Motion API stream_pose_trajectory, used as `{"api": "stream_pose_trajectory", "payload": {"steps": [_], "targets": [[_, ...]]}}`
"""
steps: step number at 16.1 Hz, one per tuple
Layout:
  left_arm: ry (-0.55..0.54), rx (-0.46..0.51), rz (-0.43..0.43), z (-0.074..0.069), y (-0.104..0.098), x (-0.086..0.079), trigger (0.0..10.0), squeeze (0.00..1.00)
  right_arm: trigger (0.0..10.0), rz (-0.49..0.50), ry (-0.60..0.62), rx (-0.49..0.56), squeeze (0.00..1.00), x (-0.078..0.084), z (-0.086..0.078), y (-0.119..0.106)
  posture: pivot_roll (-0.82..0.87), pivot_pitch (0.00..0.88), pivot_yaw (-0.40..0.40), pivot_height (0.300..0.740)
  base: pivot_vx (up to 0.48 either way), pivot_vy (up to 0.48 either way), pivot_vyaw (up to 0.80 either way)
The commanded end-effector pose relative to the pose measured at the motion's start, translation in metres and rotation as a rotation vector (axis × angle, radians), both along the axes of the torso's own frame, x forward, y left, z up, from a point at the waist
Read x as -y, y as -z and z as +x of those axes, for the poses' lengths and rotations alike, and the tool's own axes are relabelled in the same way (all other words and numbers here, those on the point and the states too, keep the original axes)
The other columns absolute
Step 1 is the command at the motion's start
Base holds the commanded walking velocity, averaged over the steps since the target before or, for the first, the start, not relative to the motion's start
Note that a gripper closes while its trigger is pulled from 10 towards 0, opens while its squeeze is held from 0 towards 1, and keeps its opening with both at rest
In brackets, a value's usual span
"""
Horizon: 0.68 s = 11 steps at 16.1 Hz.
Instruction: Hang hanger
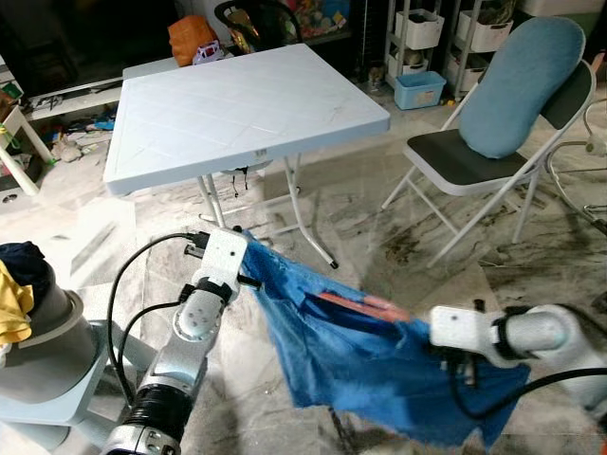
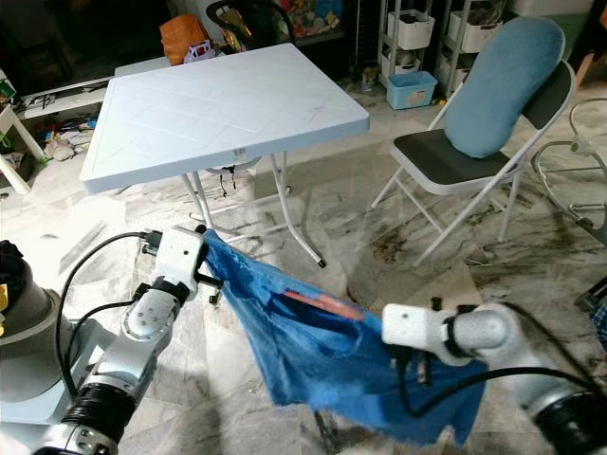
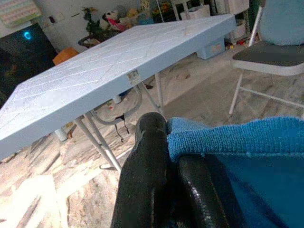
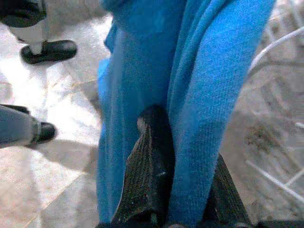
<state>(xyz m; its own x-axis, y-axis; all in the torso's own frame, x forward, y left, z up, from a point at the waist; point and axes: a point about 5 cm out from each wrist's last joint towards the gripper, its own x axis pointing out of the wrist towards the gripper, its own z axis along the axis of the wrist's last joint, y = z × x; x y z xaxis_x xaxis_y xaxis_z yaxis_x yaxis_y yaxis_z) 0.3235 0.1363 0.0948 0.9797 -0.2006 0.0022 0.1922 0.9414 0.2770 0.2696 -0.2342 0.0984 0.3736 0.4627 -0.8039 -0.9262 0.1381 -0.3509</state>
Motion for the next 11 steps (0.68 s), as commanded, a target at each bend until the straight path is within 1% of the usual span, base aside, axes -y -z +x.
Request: {"api": "stream_pose_trajectory", "payload": {"steps": [1,3,5,7,8,9,10,11], "targets": [[-0.052,-0.003,0.021,0.004,-0.003,-0.017,0.0,0.00,10.0,-0.010,0.005,-0.008,0.00,0.021,-0.005,-0.009,-0.15,0.000,0.106,0.740,0.000,0.000,0.00],[-0.058,-0.022,0.033,0.003,0.001,-0.020,0.0,0.00,10.0,0.030,-0.029,-0.009,0.00,0.027,-0.011,-0.025,-0.16,0.000,0.110,0.740,0.000,0.000,0.00],[-0.059,-0.031,0.037,0.004,0.003,-0.021,0.0,0.00,10.0,0.041,-0.061,-0.015,0.00,0.030,-0.015,-0.032,-0.16,0.000,0.111,0.740,0.000,0.000,0.00],[-0.058,-0.049,0.046,0.005,0.006,-0.022,0.0,0.00,10.0,0.005,-0.108,-0.043,0.00,0.049,-0.025,-0.053,-0.17,0.000,0.112,0.740,0.000,0.000,0.00],[-0.057,-0.053,0.048,0.005,0.006,-0.022,0.0,0.00,10.0,0.000,-0.111,-0.049,0.00,0.052,-0.026,-0.056,-0.17,0.000,0.112,0.740,0.000,0.000,0.00],[-0.056,-0.071,0.057,0.005,0.010,-0.022,0.0,0.00,10.0,-0.006,-0.111,-0.049,0.00,0.057,-0.026,-0.064,-0.18,0.000,0.113,0.740,0.000,0.000,0.00],[-0.048,-0.111,0.058,0.003,0.017,-0.021,0.0,0.00,10.0,0.032,-0.116,-0.033,0.00,0.053,-0.023,-0.078,-0.18,0.000,0.115,0.740,0.000,0.000,0.00],[-0.037,-0.127,0.054,0.002,0.020,-0.020,0.0,0.00,10.0,0.050,-0.117,-0.023,0.00,0.051,-0.021,-0.083,-0.18,0.000,0.115,0.740,0.000,0.000,0.00]]}}
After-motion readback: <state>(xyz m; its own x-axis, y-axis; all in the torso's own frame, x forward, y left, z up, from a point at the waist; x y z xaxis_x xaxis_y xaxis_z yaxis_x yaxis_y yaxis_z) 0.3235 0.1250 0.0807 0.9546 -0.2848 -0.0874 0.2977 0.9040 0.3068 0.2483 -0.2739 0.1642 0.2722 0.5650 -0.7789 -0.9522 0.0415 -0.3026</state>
